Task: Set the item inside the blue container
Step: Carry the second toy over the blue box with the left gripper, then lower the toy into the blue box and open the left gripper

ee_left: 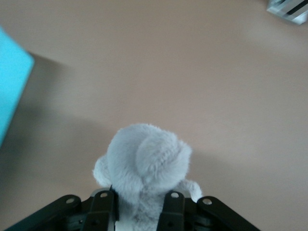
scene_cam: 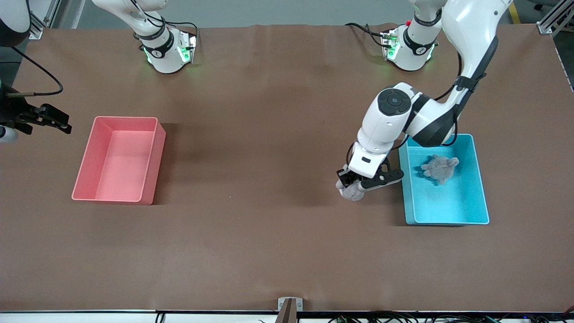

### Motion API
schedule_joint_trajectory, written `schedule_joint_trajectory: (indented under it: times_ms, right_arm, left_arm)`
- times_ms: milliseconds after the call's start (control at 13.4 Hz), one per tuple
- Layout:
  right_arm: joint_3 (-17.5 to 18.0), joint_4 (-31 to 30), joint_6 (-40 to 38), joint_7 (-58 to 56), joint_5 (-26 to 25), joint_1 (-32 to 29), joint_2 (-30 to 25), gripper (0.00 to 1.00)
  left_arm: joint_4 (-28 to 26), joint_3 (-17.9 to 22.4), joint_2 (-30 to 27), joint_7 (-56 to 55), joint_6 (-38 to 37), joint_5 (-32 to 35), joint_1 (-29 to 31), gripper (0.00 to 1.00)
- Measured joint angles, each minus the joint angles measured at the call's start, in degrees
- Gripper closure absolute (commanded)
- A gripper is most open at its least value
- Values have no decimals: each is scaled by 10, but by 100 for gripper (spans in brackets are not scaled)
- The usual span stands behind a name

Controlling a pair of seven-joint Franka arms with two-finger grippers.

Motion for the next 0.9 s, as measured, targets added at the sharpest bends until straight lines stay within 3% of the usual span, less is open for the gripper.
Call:
schedule_joint_trajectory:
  times_ms: [299, 597, 896]
  right_arm:
    - [0, -1, -6, -1, 0, 0, -26, 0]
    - [2, -4, -6, -2, 2, 0, -29, 0]
    - [2, -8, -13, -2, 8, 0, -29, 0]
  left_arm:
    - [0, -106, -3, 127, -115, 0, 153, 67]
    - [-2, -117, -4, 277, -179, 0, 233, 66]
    - [-7, -115, 2, 406, -185, 1, 310, 66]
